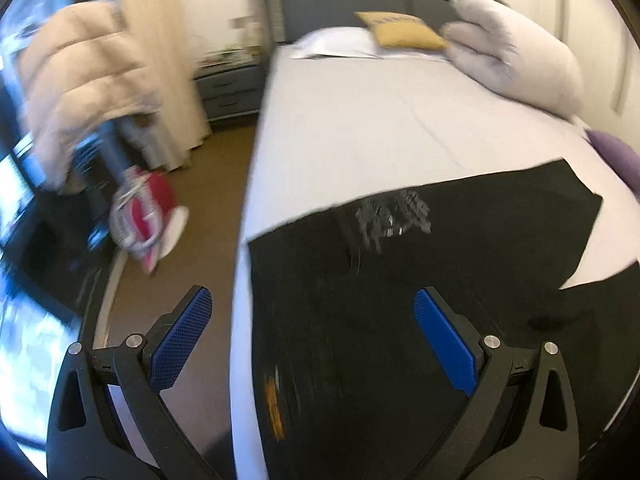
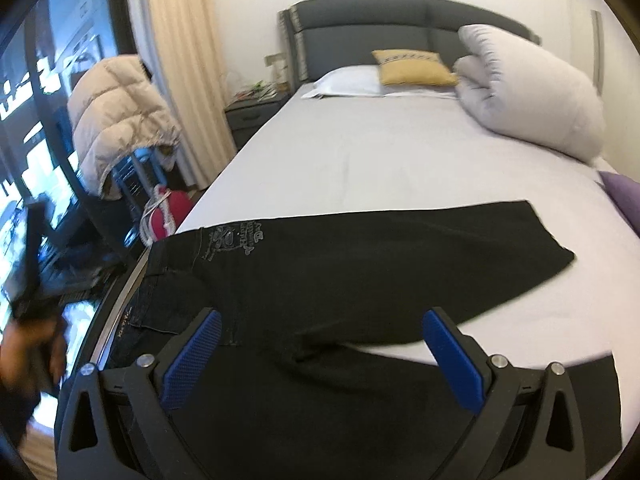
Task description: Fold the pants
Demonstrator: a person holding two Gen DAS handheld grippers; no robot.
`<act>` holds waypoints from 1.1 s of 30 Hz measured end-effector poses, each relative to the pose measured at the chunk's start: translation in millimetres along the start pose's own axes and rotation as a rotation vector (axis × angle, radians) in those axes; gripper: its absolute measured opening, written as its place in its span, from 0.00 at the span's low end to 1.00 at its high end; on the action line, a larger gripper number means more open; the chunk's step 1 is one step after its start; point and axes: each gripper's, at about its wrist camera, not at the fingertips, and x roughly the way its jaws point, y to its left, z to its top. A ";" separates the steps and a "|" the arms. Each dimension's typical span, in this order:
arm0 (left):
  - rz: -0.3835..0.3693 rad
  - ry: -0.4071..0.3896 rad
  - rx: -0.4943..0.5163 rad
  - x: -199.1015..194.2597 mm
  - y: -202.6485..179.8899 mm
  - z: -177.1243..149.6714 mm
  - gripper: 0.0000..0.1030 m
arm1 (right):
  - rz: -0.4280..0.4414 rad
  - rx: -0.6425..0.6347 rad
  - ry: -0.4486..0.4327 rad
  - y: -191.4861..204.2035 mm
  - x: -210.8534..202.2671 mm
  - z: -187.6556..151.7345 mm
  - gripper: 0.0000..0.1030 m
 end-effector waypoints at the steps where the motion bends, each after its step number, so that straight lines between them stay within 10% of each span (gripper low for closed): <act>1: -0.034 0.025 0.042 17.8 4.1 11.2 0.98 | 0.014 -0.020 0.010 -1.0 5.3 2.0 0.91; 9: -0.314 0.310 0.242 158.1 37.0 74.7 0.86 | 0.149 -0.137 0.091 -6.0 54.2 19.6 0.78; 22: -0.393 0.498 0.353 231.2 38.8 94.6 0.23 | 0.250 -0.222 0.171 0.7 96.6 27.3 0.64; 33: -0.242 0.222 0.409 162.5 32.5 88.5 0.04 | 0.281 -0.532 0.233 37.7 146.5 96.7 0.52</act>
